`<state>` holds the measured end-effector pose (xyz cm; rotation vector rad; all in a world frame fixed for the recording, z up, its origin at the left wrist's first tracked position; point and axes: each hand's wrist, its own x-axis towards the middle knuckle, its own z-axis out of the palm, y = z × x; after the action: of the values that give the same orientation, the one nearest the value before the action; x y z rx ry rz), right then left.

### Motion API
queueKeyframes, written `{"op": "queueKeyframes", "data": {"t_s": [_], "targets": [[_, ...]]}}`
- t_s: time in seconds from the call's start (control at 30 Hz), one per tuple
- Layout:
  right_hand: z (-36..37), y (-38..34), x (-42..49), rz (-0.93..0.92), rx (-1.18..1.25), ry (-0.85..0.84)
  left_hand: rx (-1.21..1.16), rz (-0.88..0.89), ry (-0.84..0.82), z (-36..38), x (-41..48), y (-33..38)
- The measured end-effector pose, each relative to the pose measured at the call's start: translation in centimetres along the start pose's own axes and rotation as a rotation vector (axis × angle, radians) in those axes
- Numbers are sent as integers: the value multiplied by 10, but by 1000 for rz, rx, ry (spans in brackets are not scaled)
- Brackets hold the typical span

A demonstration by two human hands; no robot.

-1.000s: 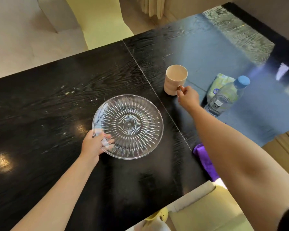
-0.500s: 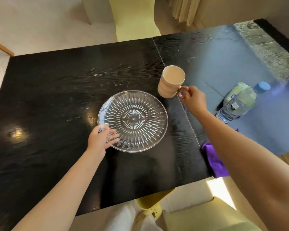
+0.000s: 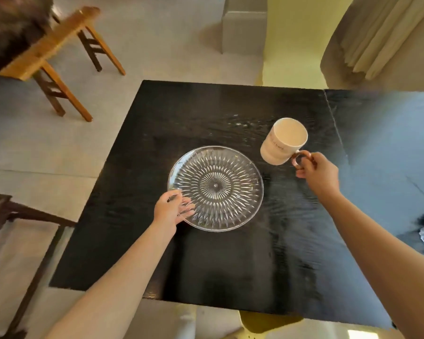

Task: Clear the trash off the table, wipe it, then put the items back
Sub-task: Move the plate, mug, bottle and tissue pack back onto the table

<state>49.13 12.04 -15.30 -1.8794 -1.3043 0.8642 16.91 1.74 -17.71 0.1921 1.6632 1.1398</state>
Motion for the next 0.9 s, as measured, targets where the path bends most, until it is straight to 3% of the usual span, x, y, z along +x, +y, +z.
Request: {"op": "queueKeyframes", "data": {"t_s": [0.33,0.67,0.8,0.9], "targets": [[123,-58,-11,-51,-1,-101,-125,-26,112,-116,73,46],[173,-61,-53,-46,7,-267,-224,-57,173,-161,122,56],[177,-53,-69,-67,-36,-319,-189,-59,228,-158,131,52],[176,-48,-81,-82,-67,-345,-10,-52,279,-156,135,51]]}}
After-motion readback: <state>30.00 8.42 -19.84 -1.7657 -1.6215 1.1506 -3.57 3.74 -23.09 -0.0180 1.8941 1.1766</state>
